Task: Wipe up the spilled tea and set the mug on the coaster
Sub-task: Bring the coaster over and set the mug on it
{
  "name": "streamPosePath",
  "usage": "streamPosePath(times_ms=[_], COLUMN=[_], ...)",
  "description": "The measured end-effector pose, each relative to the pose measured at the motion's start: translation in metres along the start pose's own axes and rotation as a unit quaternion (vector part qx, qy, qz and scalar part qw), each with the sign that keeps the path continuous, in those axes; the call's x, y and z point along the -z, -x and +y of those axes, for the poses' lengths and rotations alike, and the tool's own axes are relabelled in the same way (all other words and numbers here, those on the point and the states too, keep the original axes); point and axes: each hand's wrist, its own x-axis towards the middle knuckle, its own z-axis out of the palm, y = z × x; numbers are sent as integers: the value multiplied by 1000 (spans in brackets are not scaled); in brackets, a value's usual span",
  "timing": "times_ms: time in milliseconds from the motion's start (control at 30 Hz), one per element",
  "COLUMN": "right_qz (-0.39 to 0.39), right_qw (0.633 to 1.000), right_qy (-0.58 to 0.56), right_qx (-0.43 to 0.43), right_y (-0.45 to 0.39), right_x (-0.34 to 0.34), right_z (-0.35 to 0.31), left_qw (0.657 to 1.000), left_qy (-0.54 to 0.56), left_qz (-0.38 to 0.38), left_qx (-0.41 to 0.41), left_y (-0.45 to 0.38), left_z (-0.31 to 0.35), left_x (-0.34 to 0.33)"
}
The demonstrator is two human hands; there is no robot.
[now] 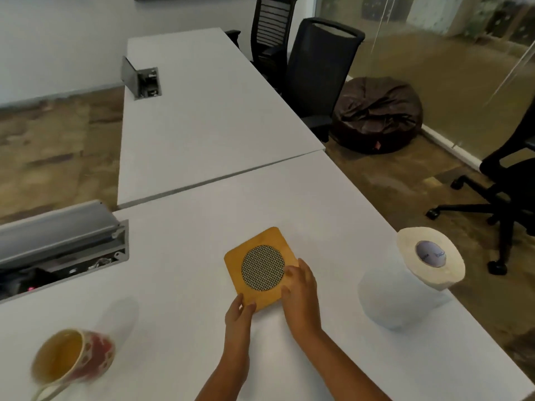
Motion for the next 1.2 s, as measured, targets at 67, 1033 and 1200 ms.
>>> streamPosePath(times_ms=[67, 1033, 1200], right_qz=[-2, -100, -110], right_qw=[1000, 994, 993], right_qy=[-11, -44, -28], right_qx=[17, 11, 18], right_y=[15, 106, 102], right_x=[-8, -119, -125], right_z=[-13, -52, -49], left_qw=[1000, 992, 992], left_qy=[13, -15, -33], left_qz=[18, 88, 91], left_qx=[-2, 88, 81], left_y=[8, 24, 17], left_z=[-3, -34, -37], left_x=[24, 195, 197])
